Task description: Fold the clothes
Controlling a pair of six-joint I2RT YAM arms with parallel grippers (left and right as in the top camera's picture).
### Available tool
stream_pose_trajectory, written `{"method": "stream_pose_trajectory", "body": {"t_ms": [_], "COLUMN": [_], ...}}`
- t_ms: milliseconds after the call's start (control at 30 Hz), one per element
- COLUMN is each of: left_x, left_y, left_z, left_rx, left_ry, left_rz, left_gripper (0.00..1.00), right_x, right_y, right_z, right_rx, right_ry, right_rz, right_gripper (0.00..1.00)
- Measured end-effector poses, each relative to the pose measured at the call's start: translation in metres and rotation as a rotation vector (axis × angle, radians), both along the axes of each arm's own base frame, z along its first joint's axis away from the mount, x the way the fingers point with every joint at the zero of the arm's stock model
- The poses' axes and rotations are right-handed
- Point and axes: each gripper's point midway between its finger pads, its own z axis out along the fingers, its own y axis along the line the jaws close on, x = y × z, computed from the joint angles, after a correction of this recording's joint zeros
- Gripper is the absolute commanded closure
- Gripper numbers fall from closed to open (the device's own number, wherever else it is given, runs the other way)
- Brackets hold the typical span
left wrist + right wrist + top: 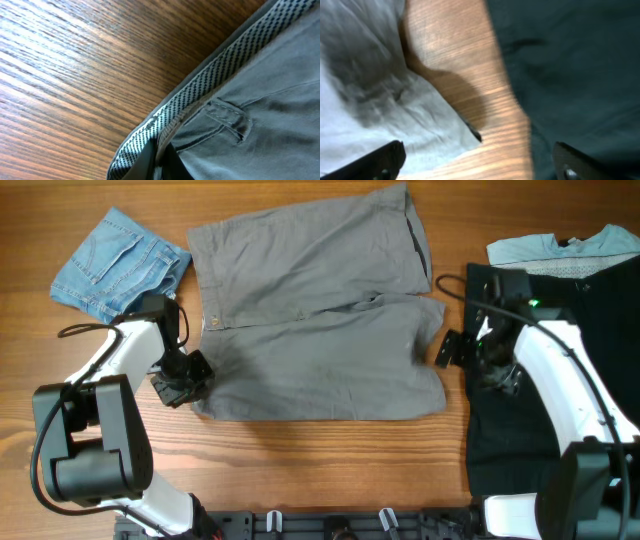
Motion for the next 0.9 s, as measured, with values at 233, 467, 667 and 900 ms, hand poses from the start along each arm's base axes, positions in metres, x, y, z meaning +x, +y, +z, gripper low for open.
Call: {"method": "stream_pose_trajectory", "body": {"t_ms": [233,467,667,900], "left_x": [0.0,0.0,0.003,0.007], "left_y": [0.001,0.0,-0.001,0.001], "left_z": [0.0,0.0,0.012,0.018], "left_rx": [0.003,-0.001,-0.019,-0.011], "left_ry": [-0.002,-0.005,0.006,-0.009], "left_rz": [-0.001,-0.022,-0.046,-0.061], "left_gripper": [0.95,0.96,0.96,0.96], "right_x": [-0.042,-0.036,0.059,0.018], "right_y": [0.037,0.044,0.051,0.036], "right_z": [-0.062,-0.06,0.057,0.066], "right_rx": [0.218,0.266,0.262,0.174], "right_ry": [0.047,0.023,-0.269,-0.109], "right_rz": [0.015,-0.011,0.151,0.136], "right_gripper": [0.61,0.96,0.95,0.0]}}
